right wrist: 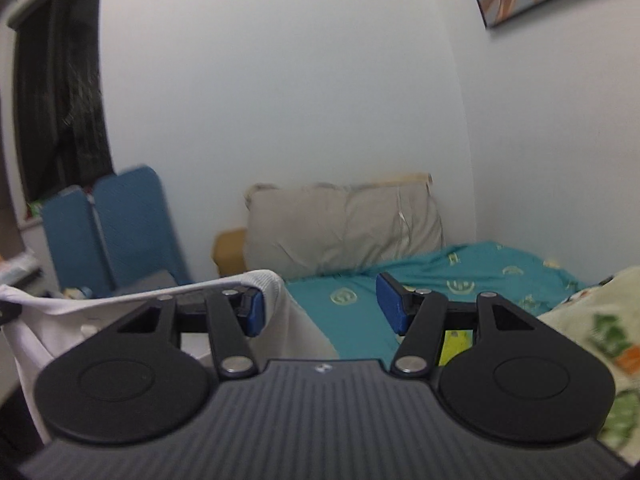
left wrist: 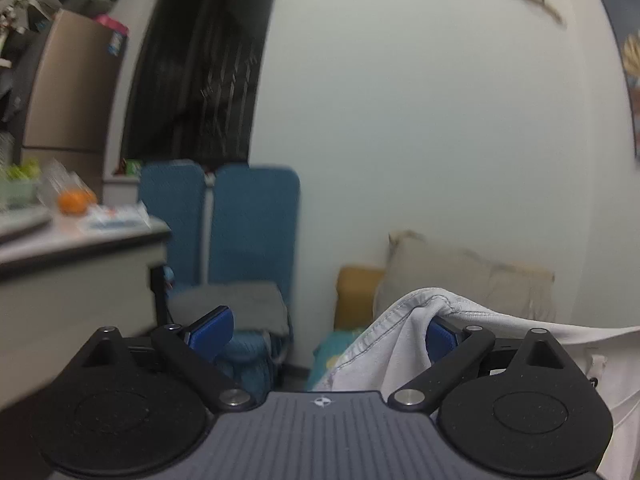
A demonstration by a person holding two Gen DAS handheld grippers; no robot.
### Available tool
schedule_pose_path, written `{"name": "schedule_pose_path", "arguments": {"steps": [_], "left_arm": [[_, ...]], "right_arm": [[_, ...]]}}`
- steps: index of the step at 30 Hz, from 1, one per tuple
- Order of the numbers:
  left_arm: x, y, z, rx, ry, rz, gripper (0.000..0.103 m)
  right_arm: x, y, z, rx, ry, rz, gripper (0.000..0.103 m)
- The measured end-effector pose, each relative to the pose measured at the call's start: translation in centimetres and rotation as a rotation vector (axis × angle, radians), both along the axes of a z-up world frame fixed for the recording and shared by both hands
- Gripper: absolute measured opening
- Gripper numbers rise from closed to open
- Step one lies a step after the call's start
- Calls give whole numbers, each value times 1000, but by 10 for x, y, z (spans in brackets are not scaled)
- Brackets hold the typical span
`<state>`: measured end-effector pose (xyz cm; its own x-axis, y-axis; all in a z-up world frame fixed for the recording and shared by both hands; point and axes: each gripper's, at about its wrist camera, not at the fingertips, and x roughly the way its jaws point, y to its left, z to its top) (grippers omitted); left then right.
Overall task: Fold clothes
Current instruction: 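Lower the T-shirt flat onto the bed and open both grippers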
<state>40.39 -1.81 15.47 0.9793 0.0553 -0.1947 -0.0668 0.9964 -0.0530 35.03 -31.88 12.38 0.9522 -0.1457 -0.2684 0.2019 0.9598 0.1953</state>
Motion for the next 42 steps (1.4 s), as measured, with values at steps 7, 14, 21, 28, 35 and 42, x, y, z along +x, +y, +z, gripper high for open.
{"name": "schedule_pose_path", "arguments": {"steps": [7,14,21,28,35,42], "left_arm": [[143,-21,-180,33,245,-52,98],[216,-28,-269,102,507,-141,97],[203,-12,-252,32,573,-264,101],[105,10,-198,58,441,-284,102],[-35,40,-143,8,358,-280,102],[-152,58,-125,-55,297,-265,102]], "right_arm": [[142,-38,-162,52,238,33,59],[218,-43,-252,128,501,250,84],[209,-41,-239,272,446,360,83],[118,-28,-189,220,314,303,83],[-27,1,-133,195,231,257,83],[-164,23,-97,238,174,218,83]]}}
